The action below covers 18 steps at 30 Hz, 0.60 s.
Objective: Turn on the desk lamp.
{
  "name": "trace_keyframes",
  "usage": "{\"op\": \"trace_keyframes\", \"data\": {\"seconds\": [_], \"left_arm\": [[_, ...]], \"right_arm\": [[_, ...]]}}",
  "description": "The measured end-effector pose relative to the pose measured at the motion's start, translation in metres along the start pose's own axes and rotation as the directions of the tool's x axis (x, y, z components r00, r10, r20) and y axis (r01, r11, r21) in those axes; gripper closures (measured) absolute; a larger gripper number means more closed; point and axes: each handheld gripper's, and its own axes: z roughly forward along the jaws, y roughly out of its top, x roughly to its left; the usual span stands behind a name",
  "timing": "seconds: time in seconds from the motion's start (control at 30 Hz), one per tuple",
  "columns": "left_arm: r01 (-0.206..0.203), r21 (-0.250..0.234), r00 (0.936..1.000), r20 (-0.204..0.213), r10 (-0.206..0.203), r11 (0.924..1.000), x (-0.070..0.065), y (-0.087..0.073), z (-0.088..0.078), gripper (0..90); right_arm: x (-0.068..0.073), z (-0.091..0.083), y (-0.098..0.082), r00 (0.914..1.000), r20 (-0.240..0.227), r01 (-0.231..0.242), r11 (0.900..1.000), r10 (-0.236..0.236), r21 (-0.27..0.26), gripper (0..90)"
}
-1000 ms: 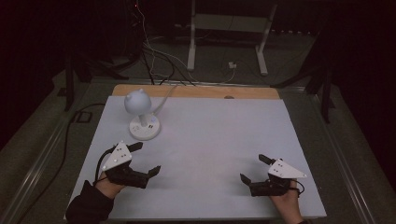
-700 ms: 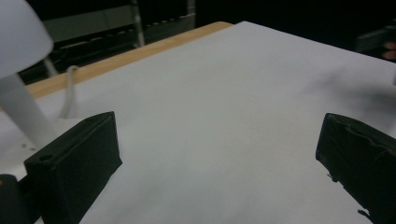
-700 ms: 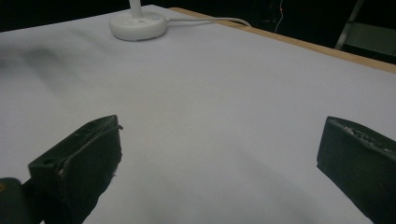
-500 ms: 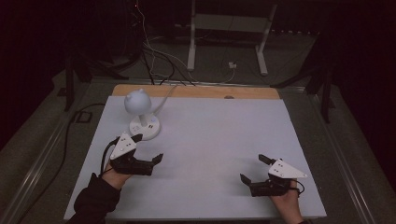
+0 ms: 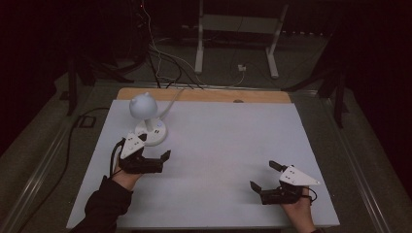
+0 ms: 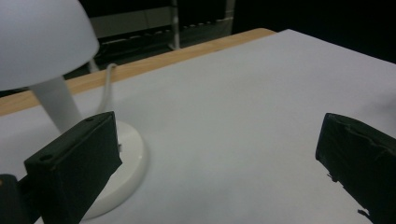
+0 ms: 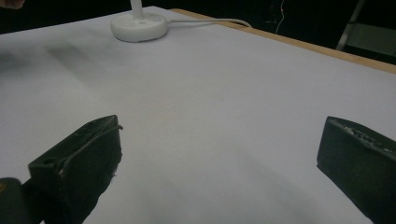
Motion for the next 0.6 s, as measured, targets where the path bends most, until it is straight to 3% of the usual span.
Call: {"op": "trace_keyframes", "data": {"seconds": [0.23, 0.4, 0.43, 0.6], "left_arm": [[0.036, 0.003, 0.9974, -0.063, -0.036, 0.9994, 0.003, 0.002, 0.009, 0.3], [0.067, -0.005, 0.9952, -0.071, -0.067, 0.9977, 0.004, 0.002, 0.015, 0.3], [0.088, -0.024, 0.9928, -0.08, -0.089, 0.9958, 0.004, 0.002, 0.016, 0.3], [0.101, -0.027, 0.9857, -0.132, -0.104, 0.9945, 0.005, 0.003, 0.02, 0.3]], "right_arm": [[0.0, 0.0, 0.0, 1.0, -0.002, -0.003, 1.0, 0.003, -0.003, 0.0], [-0.001, 0.0, 0.0, 1.0, 0.0, -0.003, 1.0, 0.003, -0.002, 0.0], [-0.001, 0.0, 0.0, 1.0, -0.001, -0.005, 1.0, 0.005, -0.003, 0.0], [-0.001, -0.001, 0.0, 1.0, -0.003, -0.008, 1.0, 0.008, -0.003, 0.0]]}}
